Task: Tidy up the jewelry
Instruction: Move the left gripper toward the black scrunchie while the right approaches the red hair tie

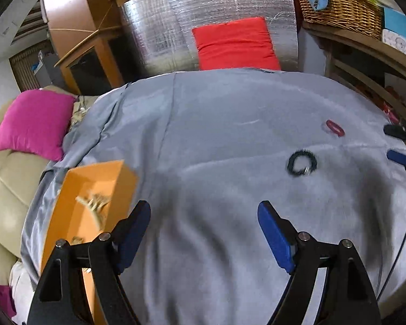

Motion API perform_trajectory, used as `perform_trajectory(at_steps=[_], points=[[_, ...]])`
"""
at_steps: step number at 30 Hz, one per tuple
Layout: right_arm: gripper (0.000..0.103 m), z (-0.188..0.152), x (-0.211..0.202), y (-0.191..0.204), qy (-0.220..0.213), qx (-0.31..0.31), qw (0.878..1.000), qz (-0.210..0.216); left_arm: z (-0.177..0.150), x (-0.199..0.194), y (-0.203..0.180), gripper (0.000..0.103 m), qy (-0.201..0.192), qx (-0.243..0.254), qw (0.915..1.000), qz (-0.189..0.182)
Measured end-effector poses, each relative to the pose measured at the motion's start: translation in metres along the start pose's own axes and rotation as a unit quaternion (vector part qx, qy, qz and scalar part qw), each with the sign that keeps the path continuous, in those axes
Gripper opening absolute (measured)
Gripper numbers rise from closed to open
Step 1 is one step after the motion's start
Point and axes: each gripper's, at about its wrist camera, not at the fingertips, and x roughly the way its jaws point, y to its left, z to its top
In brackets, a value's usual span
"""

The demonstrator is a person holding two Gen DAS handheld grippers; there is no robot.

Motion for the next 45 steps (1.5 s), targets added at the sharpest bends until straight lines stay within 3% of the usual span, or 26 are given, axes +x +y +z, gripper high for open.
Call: perform_trajectory(at_steps=[6, 14, 28, 37, 45], points=[[0.056, 0.009, 0.015, -0.011, 0.004, -0.012, 1.0, -0.027, 0.017, 0.04, -0.038, 0.082, 0.006, 0.0, 1.0, -0.007], [0.055, 0.017, 0.036, -0.017, 0.002, -0.013, 0.999, -0.041, 0.015, 0.074, -0.062, 0.082, 0.007, 0.007, 1.0, -0.002], [0.055, 0.006, 0.058, -0.01, 0.007, -0.035, 0.998, -0.049, 0.011, 0.075, -0.067, 0.082, -0.018, 0.036, 0.9991, -0.014], [0.055, 0.01, 0.077, -0.01, 0.007, -0.067, 0.995, -0.073, 0.008, 0.08, -0.065, 0.082, -0.01, 0.036, 0.9991, -0.017], [0.055, 0.012, 0.088, -0.029, 0.036, -0.05, 0.991, -0.116, 0.007, 0.086, -0.068, 0.082, 0.001, 0.035, 0.9991, -0.024]])
